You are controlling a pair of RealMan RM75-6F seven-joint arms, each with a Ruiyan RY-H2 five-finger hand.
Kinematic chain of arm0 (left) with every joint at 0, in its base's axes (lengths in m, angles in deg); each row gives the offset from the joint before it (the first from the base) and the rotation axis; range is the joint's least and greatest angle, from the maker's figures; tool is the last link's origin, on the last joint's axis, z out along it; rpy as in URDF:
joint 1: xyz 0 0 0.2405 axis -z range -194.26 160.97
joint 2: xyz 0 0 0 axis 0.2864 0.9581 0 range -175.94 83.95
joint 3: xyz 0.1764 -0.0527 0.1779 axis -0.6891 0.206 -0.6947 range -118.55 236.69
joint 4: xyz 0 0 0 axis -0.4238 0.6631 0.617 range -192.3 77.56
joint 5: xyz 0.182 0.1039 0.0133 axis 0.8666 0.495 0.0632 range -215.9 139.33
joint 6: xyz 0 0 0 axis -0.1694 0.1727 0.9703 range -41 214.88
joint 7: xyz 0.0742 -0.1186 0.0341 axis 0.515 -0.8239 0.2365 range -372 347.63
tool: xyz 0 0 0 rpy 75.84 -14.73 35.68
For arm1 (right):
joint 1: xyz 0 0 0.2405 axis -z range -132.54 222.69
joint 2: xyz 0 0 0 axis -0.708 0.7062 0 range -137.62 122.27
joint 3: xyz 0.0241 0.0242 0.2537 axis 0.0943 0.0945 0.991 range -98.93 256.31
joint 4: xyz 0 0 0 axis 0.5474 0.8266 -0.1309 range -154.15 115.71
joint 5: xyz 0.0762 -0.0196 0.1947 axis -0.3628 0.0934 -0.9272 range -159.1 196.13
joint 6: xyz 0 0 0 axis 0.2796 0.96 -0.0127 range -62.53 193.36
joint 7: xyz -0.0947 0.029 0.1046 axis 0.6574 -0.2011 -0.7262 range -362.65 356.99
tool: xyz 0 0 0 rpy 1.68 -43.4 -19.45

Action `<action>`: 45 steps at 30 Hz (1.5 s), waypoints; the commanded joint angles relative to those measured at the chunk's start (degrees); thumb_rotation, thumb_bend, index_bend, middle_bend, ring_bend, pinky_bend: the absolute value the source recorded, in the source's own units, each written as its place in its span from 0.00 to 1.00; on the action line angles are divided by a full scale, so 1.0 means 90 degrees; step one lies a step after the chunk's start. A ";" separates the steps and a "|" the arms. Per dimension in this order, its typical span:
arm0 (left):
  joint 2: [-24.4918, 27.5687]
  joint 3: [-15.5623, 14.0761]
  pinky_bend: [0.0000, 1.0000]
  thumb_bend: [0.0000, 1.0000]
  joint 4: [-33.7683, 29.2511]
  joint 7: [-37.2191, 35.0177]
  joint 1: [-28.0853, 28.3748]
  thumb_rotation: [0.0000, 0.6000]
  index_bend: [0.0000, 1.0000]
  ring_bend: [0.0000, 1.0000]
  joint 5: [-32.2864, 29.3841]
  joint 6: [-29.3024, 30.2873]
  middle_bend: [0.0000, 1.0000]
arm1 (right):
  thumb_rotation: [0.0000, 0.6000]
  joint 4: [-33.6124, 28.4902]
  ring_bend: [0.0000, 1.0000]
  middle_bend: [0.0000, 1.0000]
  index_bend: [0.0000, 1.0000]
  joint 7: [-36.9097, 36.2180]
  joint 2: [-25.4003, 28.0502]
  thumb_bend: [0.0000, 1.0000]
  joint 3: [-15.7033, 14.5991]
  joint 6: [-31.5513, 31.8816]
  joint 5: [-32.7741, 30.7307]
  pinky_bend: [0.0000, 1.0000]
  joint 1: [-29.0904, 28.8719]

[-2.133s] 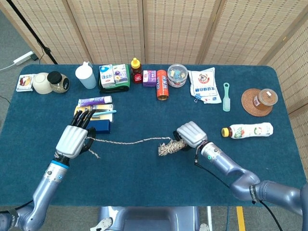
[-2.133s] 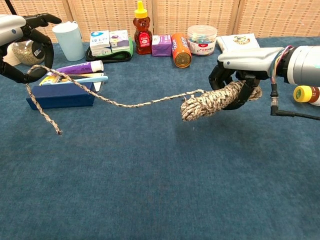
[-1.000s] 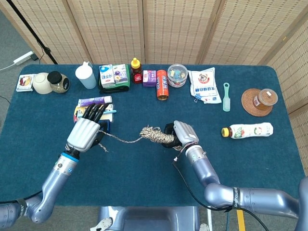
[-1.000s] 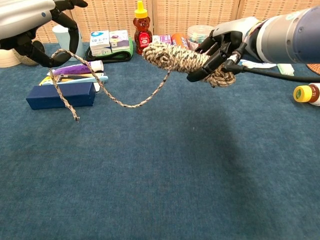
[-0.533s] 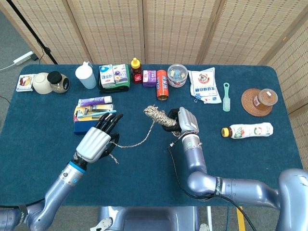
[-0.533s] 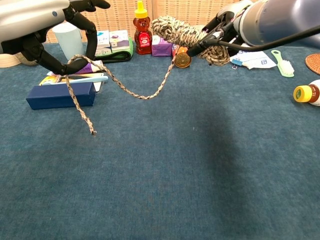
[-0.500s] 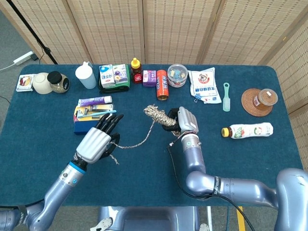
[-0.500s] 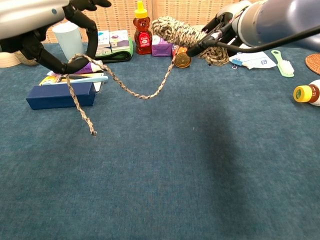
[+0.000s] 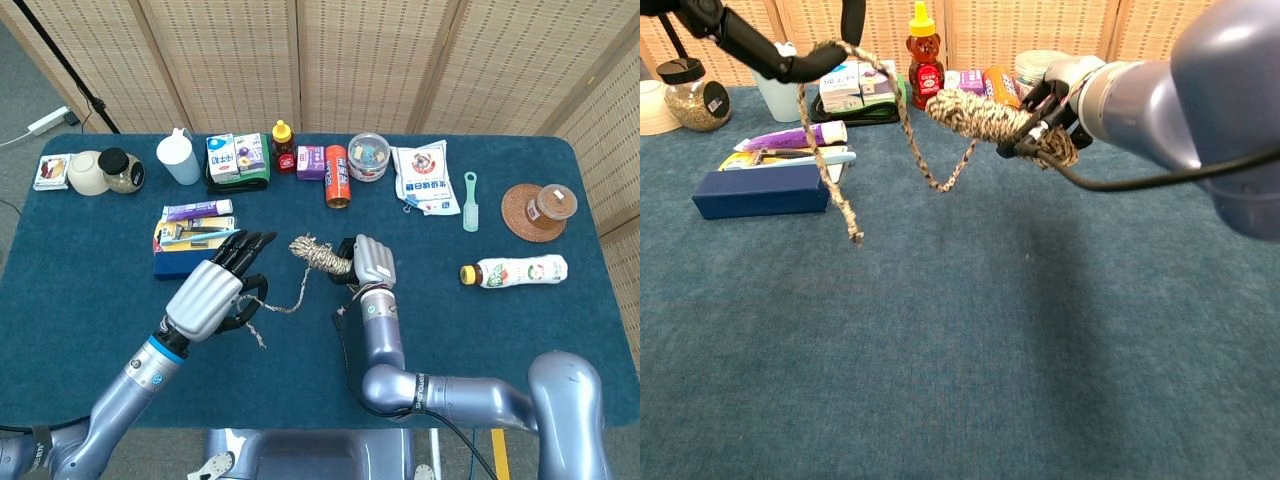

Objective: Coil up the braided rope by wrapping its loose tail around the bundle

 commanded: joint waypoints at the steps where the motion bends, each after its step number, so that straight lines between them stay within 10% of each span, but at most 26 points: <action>1: -0.0027 0.0085 0.00 0.43 -0.0082 -0.0092 0.0043 1.00 0.59 0.00 0.0038 0.0055 0.00 | 1.00 0.0129 0.69 0.77 0.73 0.0141 -0.0107 0.74 -0.0131 0.0003 0.0147 0.94 0.0036; 26: -0.1064 0.1375 0.00 0.43 0.0831 -0.0114 0.1244 1.00 0.59 0.00 -0.1484 -0.0011 0.00 | 1.00 -0.0558 0.69 0.77 0.73 0.0560 0.0237 0.74 -0.1113 -0.0892 0.1557 0.94 0.0764; 45: -0.2086 0.1276 0.00 0.43 0.2586 -0.0040 0.1869 1.00 0.59 0.00 -0.2158 -0.0079 0.00 | 1.00 -0.2290 0.69 0.77 0.73 -0.0346 0.1470 0.74 -0.1142 -0.2053 0.2008 0.94 0.1113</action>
